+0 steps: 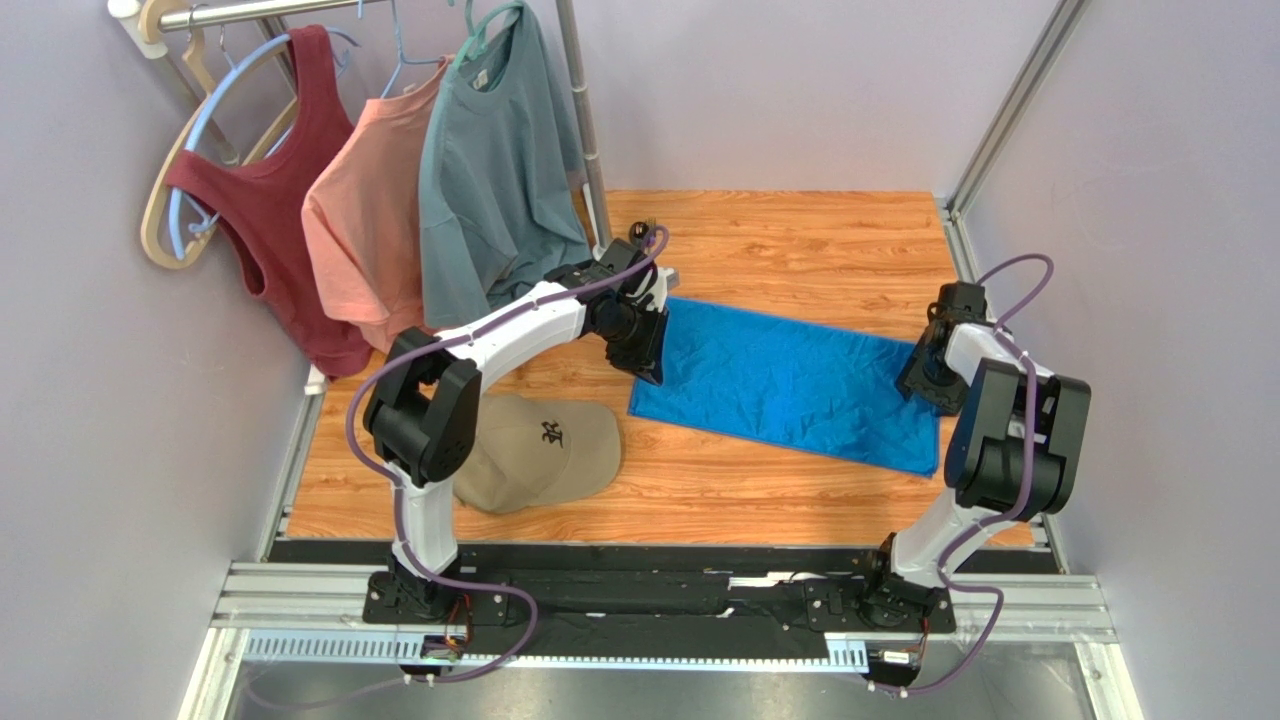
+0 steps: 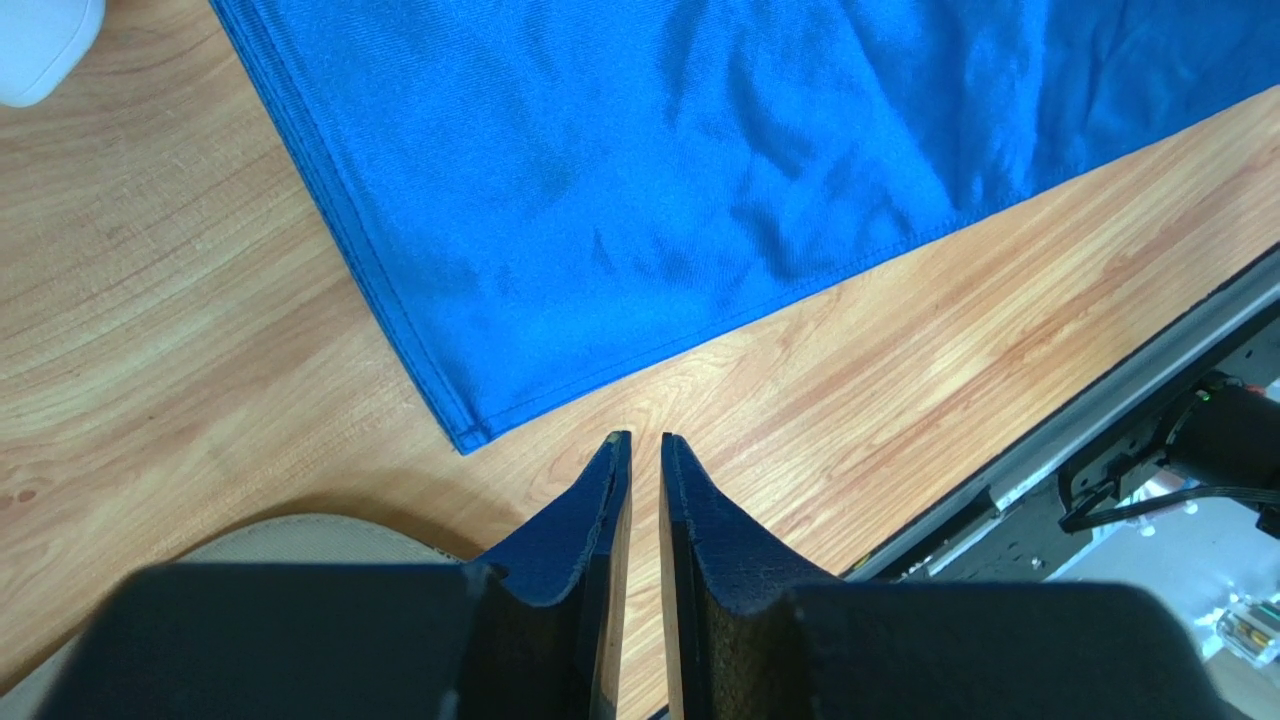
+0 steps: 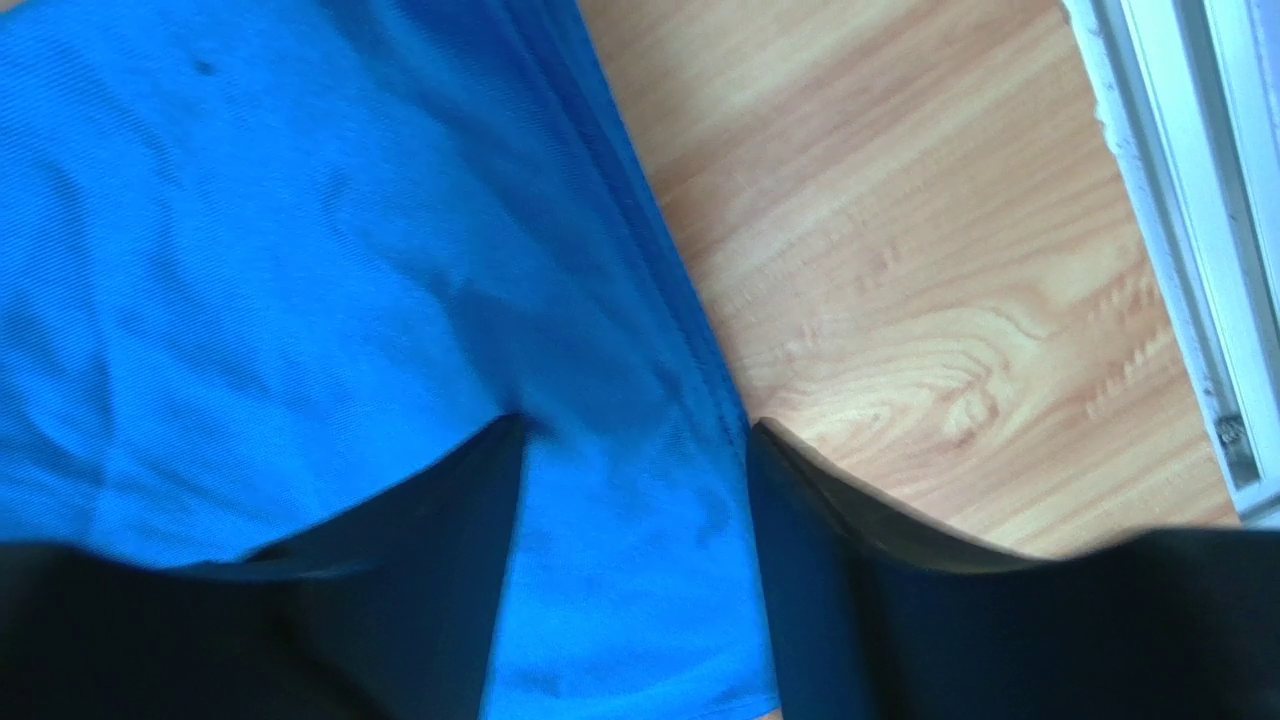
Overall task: Fold the napkin into a case and place the utensils inside
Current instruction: Smooth out the rectangle-folded napkin at the center of the board, then pick up the rectangle-folded napkin from the center of the board.
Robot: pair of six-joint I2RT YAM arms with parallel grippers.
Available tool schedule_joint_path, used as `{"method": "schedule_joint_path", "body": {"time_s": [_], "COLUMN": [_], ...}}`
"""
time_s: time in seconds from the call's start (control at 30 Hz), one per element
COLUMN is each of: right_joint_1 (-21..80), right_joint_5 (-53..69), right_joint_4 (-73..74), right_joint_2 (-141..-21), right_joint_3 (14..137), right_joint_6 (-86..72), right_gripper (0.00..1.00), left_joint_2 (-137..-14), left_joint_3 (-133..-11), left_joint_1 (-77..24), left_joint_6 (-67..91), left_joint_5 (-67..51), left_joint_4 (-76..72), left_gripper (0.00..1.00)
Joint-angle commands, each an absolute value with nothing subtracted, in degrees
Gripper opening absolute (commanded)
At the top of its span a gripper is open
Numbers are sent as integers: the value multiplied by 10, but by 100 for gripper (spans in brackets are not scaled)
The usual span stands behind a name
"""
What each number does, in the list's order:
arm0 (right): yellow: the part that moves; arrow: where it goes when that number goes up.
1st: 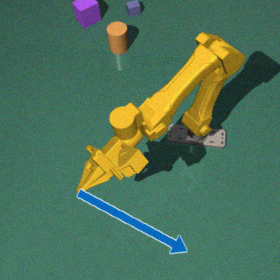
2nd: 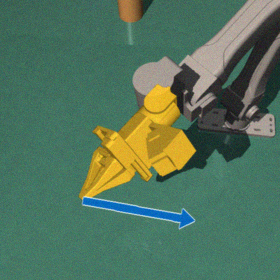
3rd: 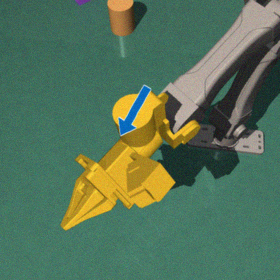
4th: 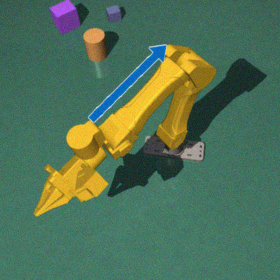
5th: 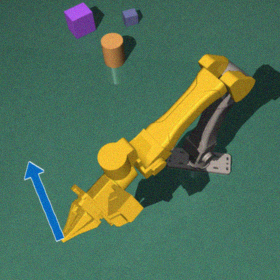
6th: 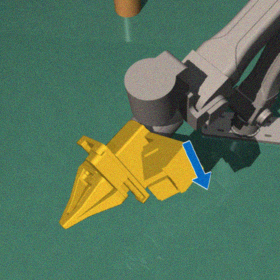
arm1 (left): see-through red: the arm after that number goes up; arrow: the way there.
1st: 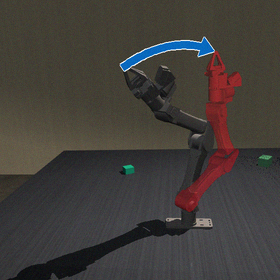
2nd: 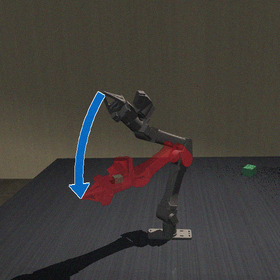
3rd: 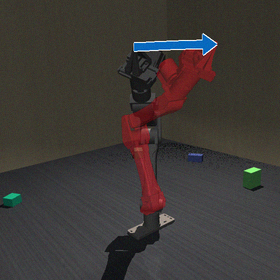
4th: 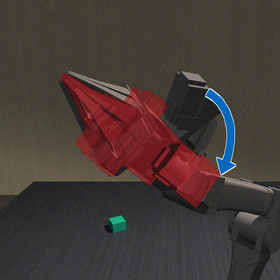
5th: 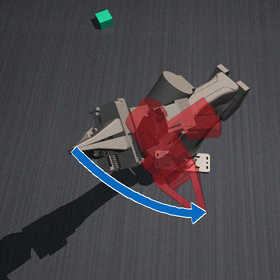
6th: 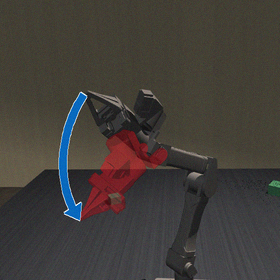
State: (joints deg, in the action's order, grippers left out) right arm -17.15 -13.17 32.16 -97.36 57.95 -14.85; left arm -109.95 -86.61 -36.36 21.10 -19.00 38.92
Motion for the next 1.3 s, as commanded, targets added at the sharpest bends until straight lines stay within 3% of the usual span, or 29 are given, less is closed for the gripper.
{"method": "schedule_joint_path", "body": {"time_s": [0.0, 0.3, 0.73, 1.03, 1.27], "right_joint_1": [-173, -179, -215, -217, -217], "right_joint_5": [-114, -67, -63, -32, -30], "right_joint_4": [307, 305, 312, 288, 277], "right_joint_2": [-1004, -1011, -903, -944, -978], "right_joint_3": [568, 568, 574, 557, 551], "right_joint_6": [-137, -135, -171, -165, -161], "right_gripper": [52, 42, 79, 73, 66], "left_joint_2": [-1065, -1056, -1104, -1191, -1165], "left_joint_3": [-864, -862, -890, -942, -924], "left_joint_1": [-366, -366, -381, -386, -388], "left_joint_6": [206, 207, 233, 265, 266], "left_joint_5": [-199, -200, -229, -239, -237], "left_joint_4": [389, 390, 354, 352, 350], "left_gripper": [20, 20, 19, 15, 15]}}
